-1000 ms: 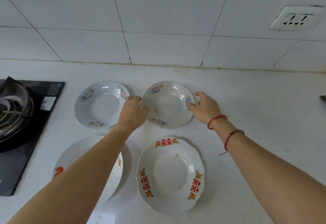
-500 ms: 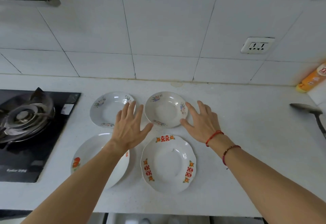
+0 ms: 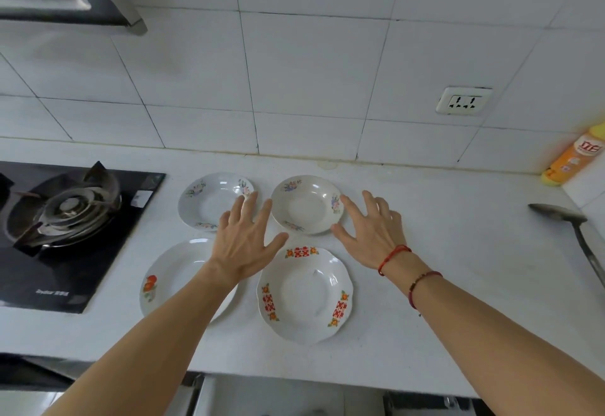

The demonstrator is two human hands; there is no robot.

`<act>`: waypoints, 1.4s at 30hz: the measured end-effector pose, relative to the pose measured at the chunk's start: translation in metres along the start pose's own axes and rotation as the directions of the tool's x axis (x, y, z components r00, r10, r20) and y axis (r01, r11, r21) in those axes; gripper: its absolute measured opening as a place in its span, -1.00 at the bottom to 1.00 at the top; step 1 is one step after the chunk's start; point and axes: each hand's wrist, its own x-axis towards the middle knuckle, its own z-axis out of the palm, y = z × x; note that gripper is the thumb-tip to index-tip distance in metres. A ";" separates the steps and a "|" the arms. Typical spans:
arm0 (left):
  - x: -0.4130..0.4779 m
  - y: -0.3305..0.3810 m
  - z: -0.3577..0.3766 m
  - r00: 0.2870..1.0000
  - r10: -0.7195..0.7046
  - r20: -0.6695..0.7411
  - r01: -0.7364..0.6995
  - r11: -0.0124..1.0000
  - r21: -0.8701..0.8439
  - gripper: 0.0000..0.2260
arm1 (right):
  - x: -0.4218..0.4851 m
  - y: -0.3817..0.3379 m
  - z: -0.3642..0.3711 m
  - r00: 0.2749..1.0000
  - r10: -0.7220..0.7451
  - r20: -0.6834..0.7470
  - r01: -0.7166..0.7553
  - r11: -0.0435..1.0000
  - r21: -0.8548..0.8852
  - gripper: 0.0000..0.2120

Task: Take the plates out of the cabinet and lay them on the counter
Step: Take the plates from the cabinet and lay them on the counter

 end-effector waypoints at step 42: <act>-0.262 0.014 -0.011 0.970 0.241 -0.025 -0.243 0.968 -0.065 -0.26 | -0.334 -0.064 0.005 0.969 0.248 -0.010 -0.247 0.961 -0.124 -0.37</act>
